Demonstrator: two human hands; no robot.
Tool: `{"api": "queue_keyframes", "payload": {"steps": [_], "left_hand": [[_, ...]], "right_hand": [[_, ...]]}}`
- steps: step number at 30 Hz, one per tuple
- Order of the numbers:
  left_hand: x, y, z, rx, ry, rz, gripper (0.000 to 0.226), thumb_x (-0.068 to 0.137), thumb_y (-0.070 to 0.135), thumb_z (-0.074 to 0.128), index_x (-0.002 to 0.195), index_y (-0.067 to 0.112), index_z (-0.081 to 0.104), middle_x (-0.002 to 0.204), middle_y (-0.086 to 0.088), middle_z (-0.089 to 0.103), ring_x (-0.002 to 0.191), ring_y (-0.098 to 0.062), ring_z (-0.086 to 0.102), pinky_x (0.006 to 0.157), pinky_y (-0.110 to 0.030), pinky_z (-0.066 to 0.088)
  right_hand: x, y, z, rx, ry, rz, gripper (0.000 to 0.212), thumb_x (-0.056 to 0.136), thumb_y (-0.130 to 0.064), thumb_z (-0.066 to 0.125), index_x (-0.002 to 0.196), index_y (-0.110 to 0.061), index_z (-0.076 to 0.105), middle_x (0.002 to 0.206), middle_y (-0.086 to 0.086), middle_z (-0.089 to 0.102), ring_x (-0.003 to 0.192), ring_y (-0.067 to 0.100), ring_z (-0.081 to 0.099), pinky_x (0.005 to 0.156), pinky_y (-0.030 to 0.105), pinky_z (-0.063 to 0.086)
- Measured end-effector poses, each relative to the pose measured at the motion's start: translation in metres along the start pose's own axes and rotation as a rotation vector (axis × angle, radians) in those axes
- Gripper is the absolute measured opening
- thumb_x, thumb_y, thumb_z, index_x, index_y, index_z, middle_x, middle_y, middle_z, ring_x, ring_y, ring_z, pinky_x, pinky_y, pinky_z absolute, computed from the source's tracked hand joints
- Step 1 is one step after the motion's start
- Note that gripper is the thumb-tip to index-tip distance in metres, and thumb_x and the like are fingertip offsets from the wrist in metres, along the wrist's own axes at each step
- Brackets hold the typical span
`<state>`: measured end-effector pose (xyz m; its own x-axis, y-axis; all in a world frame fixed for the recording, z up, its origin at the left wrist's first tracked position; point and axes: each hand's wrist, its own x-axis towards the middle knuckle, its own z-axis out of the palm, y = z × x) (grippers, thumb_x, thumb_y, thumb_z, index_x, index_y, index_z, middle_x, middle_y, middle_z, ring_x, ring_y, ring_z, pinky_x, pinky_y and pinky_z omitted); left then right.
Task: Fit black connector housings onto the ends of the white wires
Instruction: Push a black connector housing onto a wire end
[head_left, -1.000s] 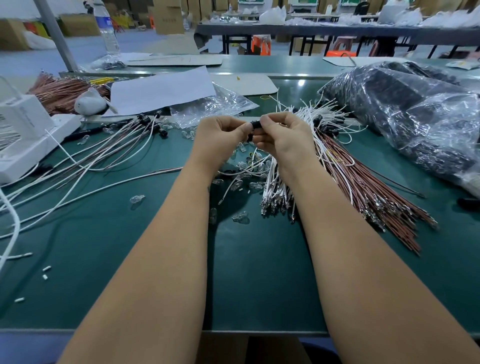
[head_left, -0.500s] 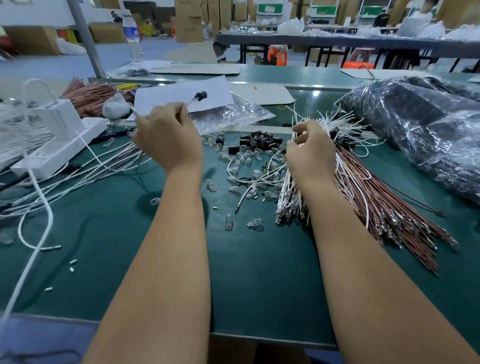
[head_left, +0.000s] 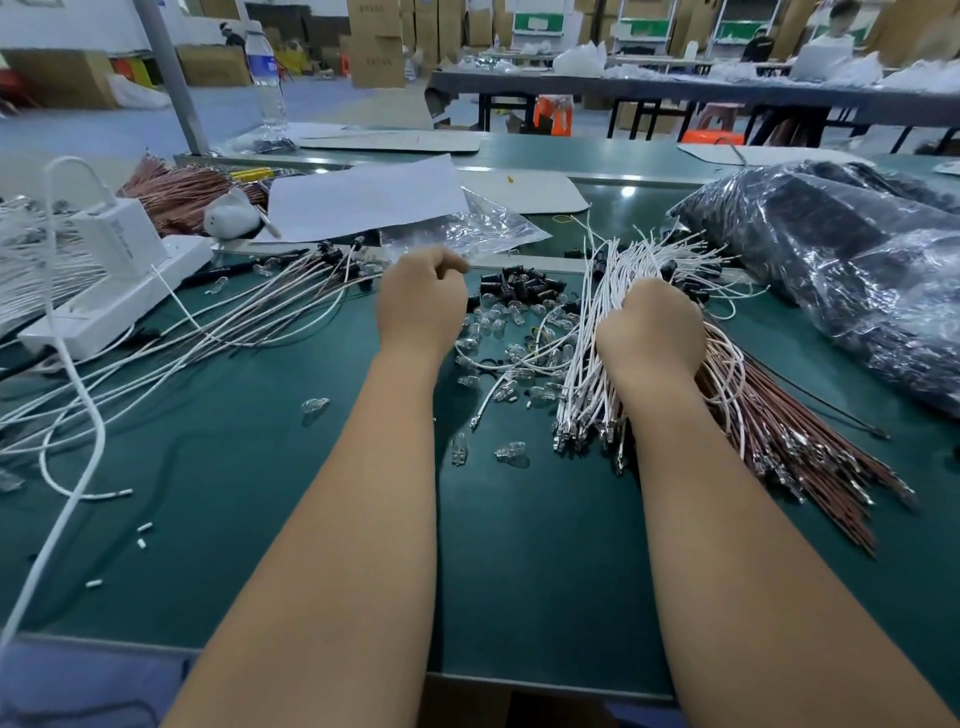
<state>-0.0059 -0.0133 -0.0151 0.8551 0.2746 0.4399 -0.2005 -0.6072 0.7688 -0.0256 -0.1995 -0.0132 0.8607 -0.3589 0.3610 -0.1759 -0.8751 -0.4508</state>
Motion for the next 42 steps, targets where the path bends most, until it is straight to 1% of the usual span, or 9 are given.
{"api": "queue_keyframes", "payload": {"steps": [6,11,13,18,24,27,31,35,42], "left_hand": [[-0.004,0.011,0.008,-0.1,-0.061,0.102,0.039,0.089,-0.003,0.042,0.113,0.017,0.066,0.094,-0.006,0.069,0.059,-0.014,0.049,0.058,-0.027,0.043],[-0.016,0.034,0.023,0.01,-0.085,0.445,0.066,0.09,-0.004,0.039,0.146,0.031,0.035,0.149,0.003,0.041,0.131,-0.006,0.029,0.113,-0.029,0.022],[-0.018,0.039,0.028,0.055,-0.123,0.535,0.056,0.092,0.004,0.038,0.142,0.03,0.042,0.15,0.004,0.041,0.14,-0.015,0.026,0.117,-0.036,0.016],[-0.019,0.04,0.025,-0.063,-0.055,0.519,0.029,0.099,0.013,0.04,0.105,0.014,0.068,0.081,0.008,0.06,0.091,-0.02,0.051,0.081,-0.034,0.038],[-0.011,0.035,0.016,-0.058,0.032,0.472,0.024,0.1,0.013,0.046,0.103,0.004,0.068,0.096,-0.007,0.066,0.091,-0.023,0.057,0.082,-0.028,0.043],[-0.009,0.028,0.011,-0.117,0.019,0.434,0.023,0.1,0.017,0.048,0.106,0.007,0.069,0.096,-0.006,0.067,0.088,-0.019,0.059,0.078,-0.034,0.049],[-0.011,0.018,0.014,-0.122,-0.092,0.414,0.021,0.098,0.02,0.053,0.108,0.014,0.071,0.09,-0.006,0.067,0.084,-0.021,0.057,0.076,-0.035,0.049],[-0.011,0.023,0.018,-0.102,-0.173,0.472,0.02,0.096,0.017,0.055,0.107,0.015,0.072,0.082,-0.008,0.062,0.078,-0.022,0.053,0.07,-0.031,0.043],[-0.008,0.016,0.013,-0.121,-0.155,0.343,0.016,0.096,0.012,0.057,0.1,0.006,0.071,0.078,0.0,0.064,0.057,-0.003,0.05,0.058,-0.017,0.041]], "right_hand": [[-0.002,-0.004,-0.007,0.18,0.17,0.016,0.011,0.085,-0.002,0.045,0.088,-0.008,0.053,0.086,0.008,0.055,0.084,0.028,0.051,0.06,0.032,0.038],[-0.008,-0.019,-0.009,0.418,0.197,-0.359,0.008,0.095,-0.005,0.05,0.094,-0.01,0.057,0.082,-0.001,0.055,0.072,0.016,0.051,0.059,0.023,0.036],[-0.013,-0.023,-0.009,0.493,0.219,-0.482,0.01,0.096,-0.006,0.049,0.098,-0.008,0.058,0.084,-0.002,0.058,0.07,0.016,0.051,0.055,0.026,0.037],[-0.013,-0.02,-0.011,0.458,0.466,-0.417,0.015,0.098,-0.01,0.045,0.096,-0.006,0.059,0.078,-0.002,0.054,0.061,0.014,0.047,0.049,0.021,0.032],[0.003,-0.012,-0.026,0.593,0.72,-0.01,0.021,0.1,-0.018,0.04,0.097,-0.008,0.058,0.082,-0.008,0.052,0.063,-0.006,0.041,0.05,0.008,0.03],[0.004,-0.007,-0.031,0.453,0.737,0.101,0.017,0.094,-0.016,0.047,0.1,-0.012,0.062,0.102,-0.002,0.058,0.096,0.015,0.053,0.078,0.019,0.035],[-0.006,-0.018,-0.029,0.117,0.597,-0.166,0.042,0.083,-0.004,0.049,0.118,-0.023,0.063,0.139,0.005,0.047,0.132,0.025,0.036,0.104,0.035,0.018],[-0.015,-0.03,-0.014,0.02,0.318,-0.553,0.026,0.093,-0.025,0.054,0.116,-0.025,0.066,0.126,-0.004,0.059,0.126,0.019,0.042,0.103,0.035,0.013],[-0.009,-0.018,-0.014,0.059,0.438,-0.344,0.017,0.095,-0.018,0.055,0.096,-0.016,0.072,0.095,0.0,0.071,0.095,0.022,0.057,0.098,0.034,0.021]]}}
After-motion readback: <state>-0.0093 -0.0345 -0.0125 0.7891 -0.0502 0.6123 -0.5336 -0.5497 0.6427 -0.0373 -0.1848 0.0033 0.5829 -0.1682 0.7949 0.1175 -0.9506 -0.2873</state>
